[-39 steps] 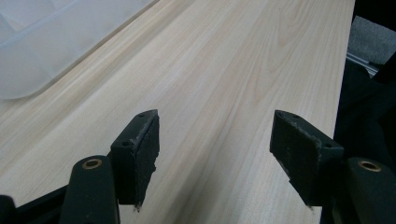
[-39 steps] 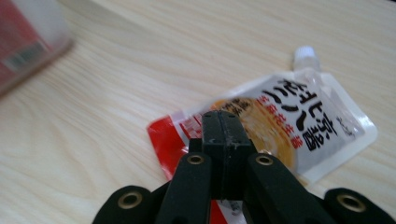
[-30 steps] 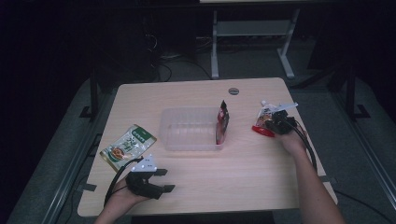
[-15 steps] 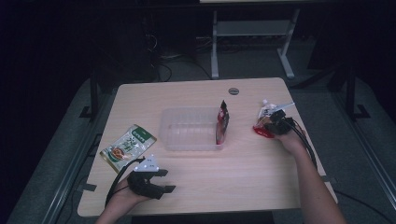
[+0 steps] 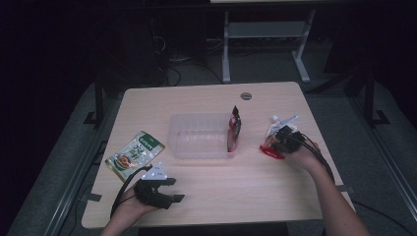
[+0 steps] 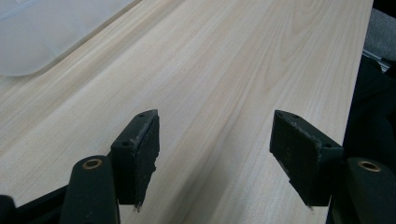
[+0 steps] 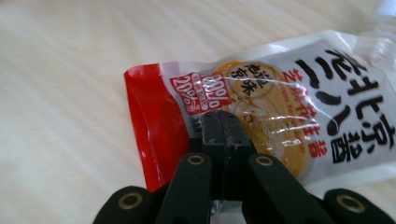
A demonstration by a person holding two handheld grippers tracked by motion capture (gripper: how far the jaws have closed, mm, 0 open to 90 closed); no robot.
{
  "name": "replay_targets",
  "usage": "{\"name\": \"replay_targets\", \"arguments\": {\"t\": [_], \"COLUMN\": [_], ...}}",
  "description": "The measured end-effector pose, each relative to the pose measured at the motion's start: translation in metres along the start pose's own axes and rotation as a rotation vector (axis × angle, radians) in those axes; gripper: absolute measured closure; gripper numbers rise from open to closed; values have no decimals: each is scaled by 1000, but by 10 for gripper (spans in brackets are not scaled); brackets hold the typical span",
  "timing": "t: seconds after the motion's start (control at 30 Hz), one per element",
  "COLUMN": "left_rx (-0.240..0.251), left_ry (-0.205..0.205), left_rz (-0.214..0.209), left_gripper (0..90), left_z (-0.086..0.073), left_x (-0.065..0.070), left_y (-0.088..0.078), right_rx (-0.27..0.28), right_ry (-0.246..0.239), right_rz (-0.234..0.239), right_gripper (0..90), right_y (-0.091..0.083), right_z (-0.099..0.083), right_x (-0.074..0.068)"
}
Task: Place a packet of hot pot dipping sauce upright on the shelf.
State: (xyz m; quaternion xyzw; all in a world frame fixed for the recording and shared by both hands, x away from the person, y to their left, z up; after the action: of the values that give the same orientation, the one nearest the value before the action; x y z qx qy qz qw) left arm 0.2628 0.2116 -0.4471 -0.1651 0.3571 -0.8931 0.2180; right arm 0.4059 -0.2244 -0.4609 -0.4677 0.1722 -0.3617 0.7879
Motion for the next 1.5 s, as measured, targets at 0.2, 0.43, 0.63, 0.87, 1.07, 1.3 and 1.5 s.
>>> {"name": "replay_targets", "arguments": {"t": [0.2,0.43,0.63,0.87,1.07,1.3,1.5], "left_rx": [1,0,-6,-5,-11,-24,-28], "left_ry": [-2,-3,0,0,7,11,19], "left_rz": [-2,-2,-4,-7,-11,-17,-17], "left_gripper": [328,328,328,328,328,328,328], "left_z": [0,-1,0,0,-1,0,1], "left_x": [0,0,0,1,2,3,4], "left_y": [0,-1,0,1,0,3,4], "right_rx": [-2,2,11,12,108,158,95], "right_ry": [-8,-32,-92,-197,-117,46,132], "right_rz": [62,125,218,287,354,199,151], "right_gripper": [899,899,899,899,898,899,898], "right_y": [-4,-8,-13,-13,-32,-51,-41], "right_z": [-2,-5,-7,-2,2,-23,-42], "right_x": [-17,-35,-68,-104,-95,-32,-4]}}
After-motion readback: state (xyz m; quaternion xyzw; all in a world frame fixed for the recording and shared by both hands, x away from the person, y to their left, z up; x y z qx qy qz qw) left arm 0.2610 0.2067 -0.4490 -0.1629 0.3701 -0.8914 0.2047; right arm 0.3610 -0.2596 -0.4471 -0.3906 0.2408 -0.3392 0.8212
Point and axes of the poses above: each handheld gripper's, and its own axes: y roughly forward along the jaws, z roughly out of its top, x roughly to its right, the point moved 1 cm from there along y, roughly forward along the jaws
